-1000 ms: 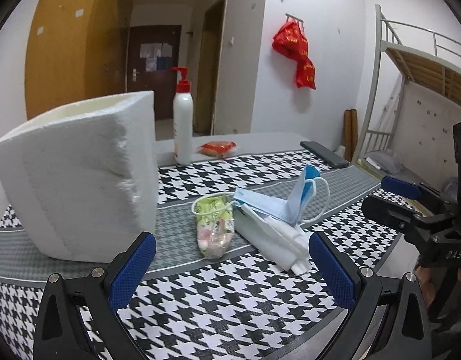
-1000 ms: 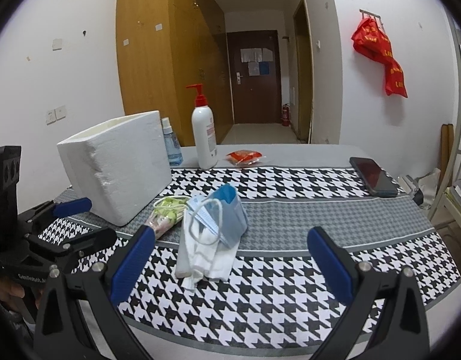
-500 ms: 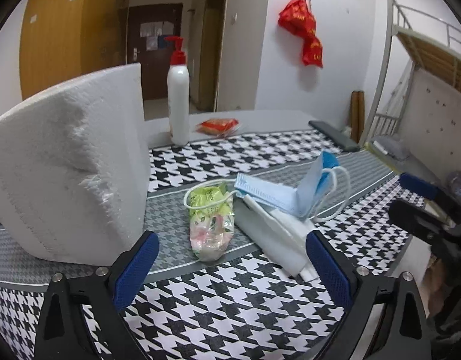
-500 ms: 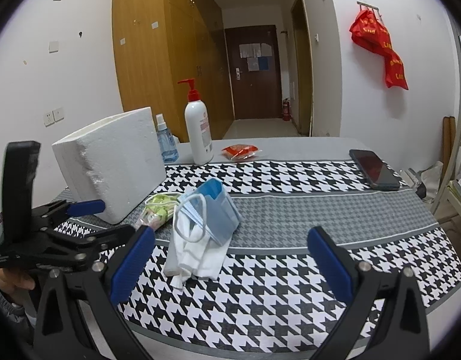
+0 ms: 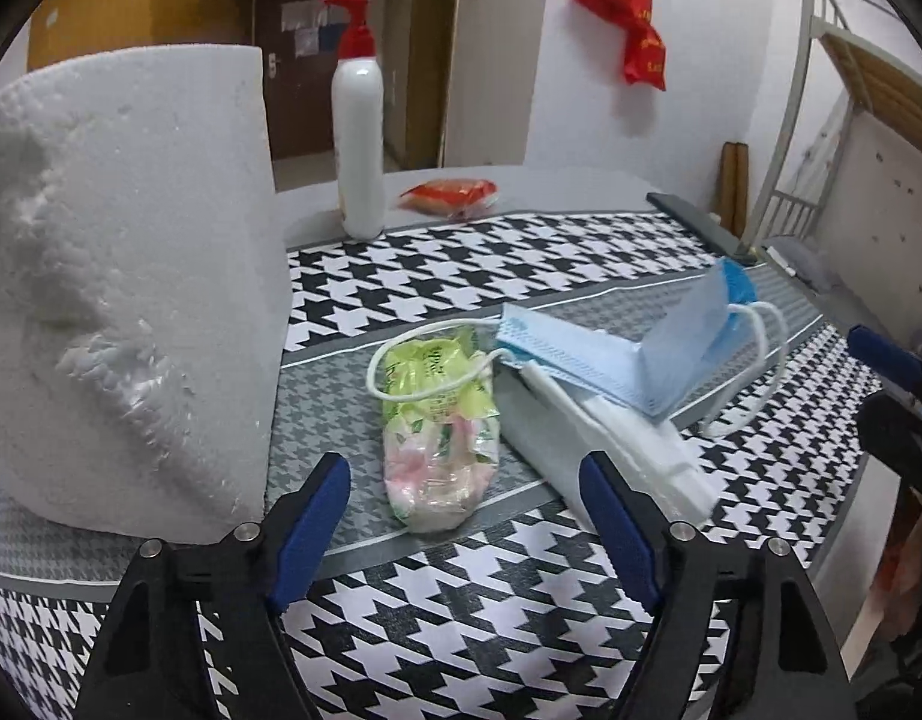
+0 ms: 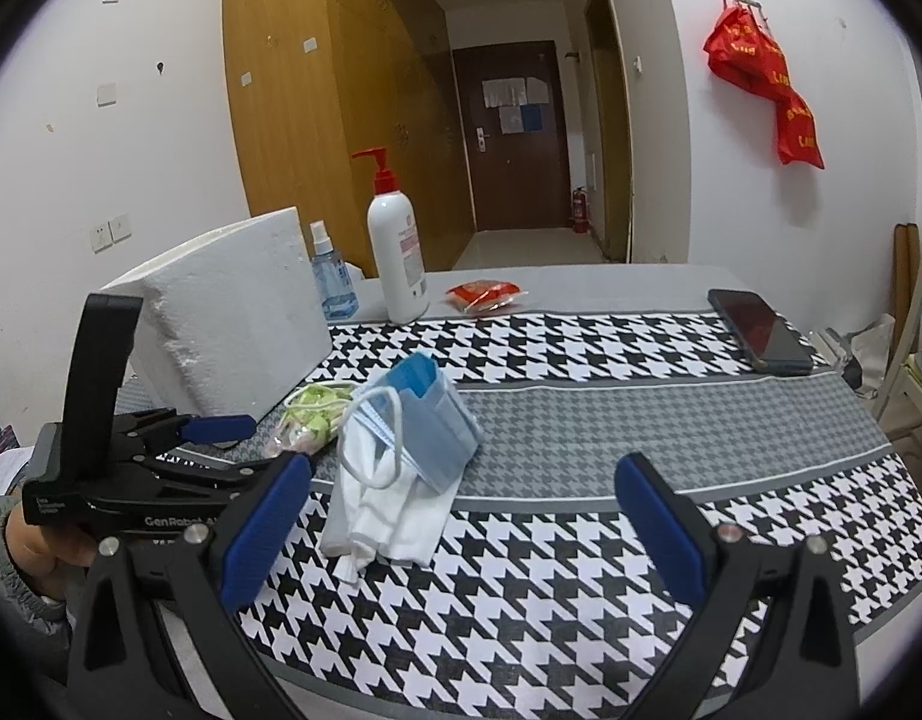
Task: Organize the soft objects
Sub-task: 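Move the left gripper down toward the packaged snack bag, then close the left gripper on the snack bag while the right gripper reaches the blue mask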
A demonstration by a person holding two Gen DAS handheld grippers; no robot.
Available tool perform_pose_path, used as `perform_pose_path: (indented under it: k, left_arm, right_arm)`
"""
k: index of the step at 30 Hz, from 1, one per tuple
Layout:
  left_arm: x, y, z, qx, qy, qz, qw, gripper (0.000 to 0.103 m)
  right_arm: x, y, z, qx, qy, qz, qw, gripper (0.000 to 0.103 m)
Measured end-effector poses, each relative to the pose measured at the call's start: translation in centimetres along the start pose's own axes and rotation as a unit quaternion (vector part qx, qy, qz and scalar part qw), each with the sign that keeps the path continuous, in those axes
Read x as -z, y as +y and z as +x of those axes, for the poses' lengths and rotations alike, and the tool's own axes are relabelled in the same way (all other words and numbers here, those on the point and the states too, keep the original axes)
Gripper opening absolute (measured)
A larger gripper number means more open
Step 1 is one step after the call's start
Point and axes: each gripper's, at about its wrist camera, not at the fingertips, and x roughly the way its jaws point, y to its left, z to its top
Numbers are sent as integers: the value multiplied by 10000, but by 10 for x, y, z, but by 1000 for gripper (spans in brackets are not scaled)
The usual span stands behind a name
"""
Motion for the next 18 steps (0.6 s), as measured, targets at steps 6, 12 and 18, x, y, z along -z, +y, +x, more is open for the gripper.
perform_pose_path:
  k: [6, 12, 18]
  left_arm:
    - [-2, 1, 10, 36, 155, -8, 9999, 65]
    - [-3, -1, 16, -80, 258, 100, 9996, 55]
    - [-4, 2, 20, -41, 334, 60, 9994, 41]
  right_arm:
    - [-1, 0, 10, -53, 97, 17, 9999, 103]
    - [-3, -1, 22, -140, 226, 62, 9996, 103]
    - [-6, 3, 29, -213, 291, 57, 9993, 103]
